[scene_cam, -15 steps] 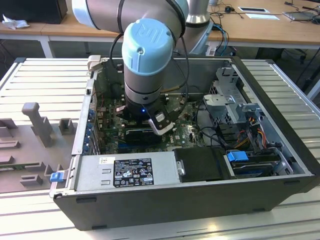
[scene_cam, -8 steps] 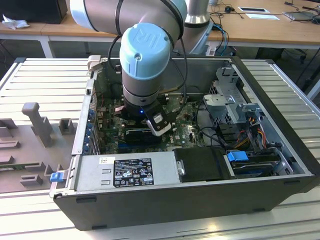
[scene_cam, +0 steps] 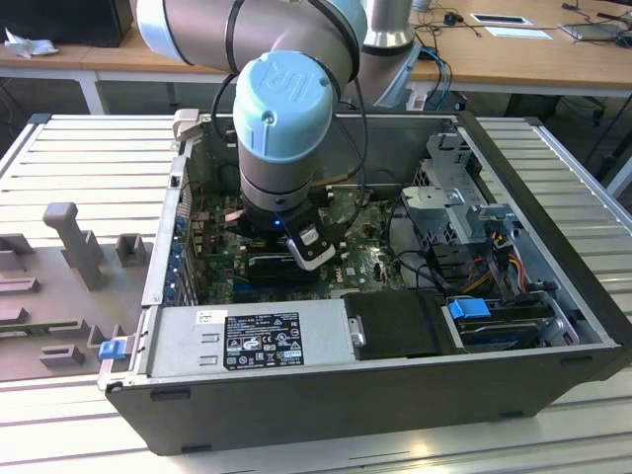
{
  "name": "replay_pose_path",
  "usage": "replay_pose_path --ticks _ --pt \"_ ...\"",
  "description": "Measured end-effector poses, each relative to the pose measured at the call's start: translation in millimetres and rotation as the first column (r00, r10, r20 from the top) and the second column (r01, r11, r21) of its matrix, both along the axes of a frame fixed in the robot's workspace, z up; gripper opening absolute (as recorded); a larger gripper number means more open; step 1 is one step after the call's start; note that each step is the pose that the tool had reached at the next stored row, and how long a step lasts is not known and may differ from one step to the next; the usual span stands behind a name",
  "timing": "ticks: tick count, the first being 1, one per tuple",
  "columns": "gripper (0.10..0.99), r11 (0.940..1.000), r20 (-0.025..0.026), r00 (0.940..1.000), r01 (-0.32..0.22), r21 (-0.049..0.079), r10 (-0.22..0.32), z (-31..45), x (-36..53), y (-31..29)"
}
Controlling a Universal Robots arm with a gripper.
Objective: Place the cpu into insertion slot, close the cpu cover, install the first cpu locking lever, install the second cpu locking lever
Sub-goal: 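Install the second cpu locking lever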
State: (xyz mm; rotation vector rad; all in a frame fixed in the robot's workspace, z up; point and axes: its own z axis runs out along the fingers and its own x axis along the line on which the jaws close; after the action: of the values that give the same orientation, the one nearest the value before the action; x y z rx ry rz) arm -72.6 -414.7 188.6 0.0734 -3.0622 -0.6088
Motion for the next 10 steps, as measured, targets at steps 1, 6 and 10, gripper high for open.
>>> replay_pose_path --ticks 1,6,10 --pt "0.106 1.0 0.0003 1.0 0.0 0.0 0.0 1.9 -0.1 0.1" --pt "0.106 1.0 -0.0001 1.0 0.0 0.0 0.0 15.8 -0.1 0.0" --pt "0.106 1.0 -0.0001 1.0 0.0 0.0 0.0 23.2 -0.1 0.1"
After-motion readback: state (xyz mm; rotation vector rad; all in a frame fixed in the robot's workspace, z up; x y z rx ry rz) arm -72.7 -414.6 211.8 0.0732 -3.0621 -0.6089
